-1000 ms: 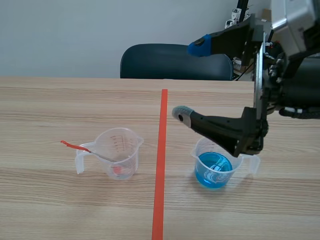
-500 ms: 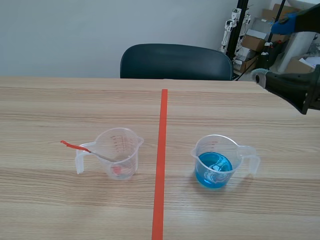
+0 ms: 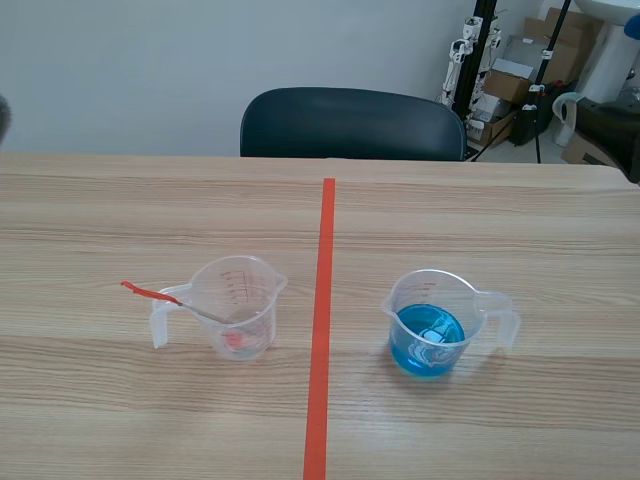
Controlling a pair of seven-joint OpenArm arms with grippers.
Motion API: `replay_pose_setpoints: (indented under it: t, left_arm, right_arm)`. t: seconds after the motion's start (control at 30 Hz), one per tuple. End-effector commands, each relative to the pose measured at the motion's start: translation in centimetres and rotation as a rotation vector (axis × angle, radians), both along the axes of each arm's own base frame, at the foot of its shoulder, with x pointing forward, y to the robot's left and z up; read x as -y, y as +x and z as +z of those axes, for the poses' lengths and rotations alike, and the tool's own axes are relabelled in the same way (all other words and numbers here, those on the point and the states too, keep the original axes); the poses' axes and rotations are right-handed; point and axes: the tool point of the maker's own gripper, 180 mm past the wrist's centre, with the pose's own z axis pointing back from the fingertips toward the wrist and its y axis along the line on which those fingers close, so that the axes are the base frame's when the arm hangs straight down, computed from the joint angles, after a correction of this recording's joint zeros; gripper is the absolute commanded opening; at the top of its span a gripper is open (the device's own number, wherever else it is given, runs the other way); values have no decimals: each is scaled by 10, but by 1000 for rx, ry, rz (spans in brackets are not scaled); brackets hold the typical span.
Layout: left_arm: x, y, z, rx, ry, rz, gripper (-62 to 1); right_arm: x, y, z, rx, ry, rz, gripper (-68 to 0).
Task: Do the redox reaction experiment. return to the home posture
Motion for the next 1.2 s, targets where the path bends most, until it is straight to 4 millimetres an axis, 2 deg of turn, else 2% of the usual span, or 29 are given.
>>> replay_pose_setpoints:
  t: [0.0,0.13,0.23,0.37,0.47,0.63,1.17]
  left_arm:
    - [1,-2,4,3,-27,6,-358]
    - [1,-3,5,6,-31,4,-181]
    - [0,-3,4,4,-32,4,-122]
    - [0,-4,6,11,-39,1,-46]
    - [0,-4,6,11,-40,3,-1]
    - [-1,-3,6,12,-42,6,5]
    - [-10,-1,6,11,-75,87,14]
  right_arm:
    - [0,-3,2,7,-1,3,4]
    - [6,-4,-7,3,-5,-36,4]
    - [15,-1,-6,1,5,-85,4]
    - [30,5,8,45,13,-165,4]
    - [31,2,15,70,-6,-189,4]
    - [19,-11,16,91,-30,-198,4]
    - [-52,-73,2,130,-75,-173,4]
